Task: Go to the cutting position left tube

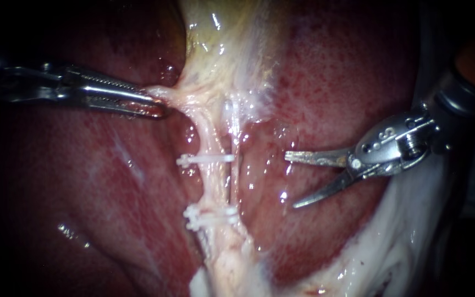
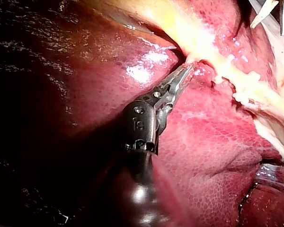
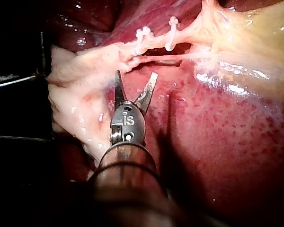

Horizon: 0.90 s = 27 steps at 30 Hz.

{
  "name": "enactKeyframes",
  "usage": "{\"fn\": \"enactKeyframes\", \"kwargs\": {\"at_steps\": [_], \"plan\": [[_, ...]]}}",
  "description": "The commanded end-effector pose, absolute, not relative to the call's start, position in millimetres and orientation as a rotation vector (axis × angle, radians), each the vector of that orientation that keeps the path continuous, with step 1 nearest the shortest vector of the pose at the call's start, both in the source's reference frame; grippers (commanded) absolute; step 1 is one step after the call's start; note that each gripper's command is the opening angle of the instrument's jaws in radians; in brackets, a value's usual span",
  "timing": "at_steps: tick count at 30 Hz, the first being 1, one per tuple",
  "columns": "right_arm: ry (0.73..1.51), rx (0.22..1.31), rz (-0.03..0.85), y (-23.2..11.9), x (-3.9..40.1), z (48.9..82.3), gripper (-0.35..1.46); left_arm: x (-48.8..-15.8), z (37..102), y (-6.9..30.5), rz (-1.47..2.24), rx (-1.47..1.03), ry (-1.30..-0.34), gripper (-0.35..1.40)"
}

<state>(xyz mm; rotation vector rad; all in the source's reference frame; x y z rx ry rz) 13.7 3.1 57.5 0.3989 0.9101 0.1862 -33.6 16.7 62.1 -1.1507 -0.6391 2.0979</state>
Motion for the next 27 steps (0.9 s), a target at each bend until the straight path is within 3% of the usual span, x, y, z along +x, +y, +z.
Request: {"fn": "enactKeyframes", "kwargs": {"at_steps": [1, 11, 19, 27], "plan": [[0.910, 0.399, 0.186, 3.1, 13.7, 57.5, 1.43, -33.3, 61.6, 16.8, 2.096, -1.151, -0.642, -0.35], [0.911, 0.402, 0.186, 3.1, 13.9, 57.5, 1.43, -29.6, 55.8, 18.7, 2.066, -1.164, -0.618, -0.35], [0.944, 0.457, 0.166, 2.5, 16.5, 57.4, 1.42, -29.8, 55.6, 18.6, 2.068, -1.170, -0.613, -0.35], [0.955, 0.541, 0.202, 0.9, 20.2, 58.8, 1.43, -29.9, 55.5, 18.4, 2.068, -1.169, -0.611, -0.35]]}}
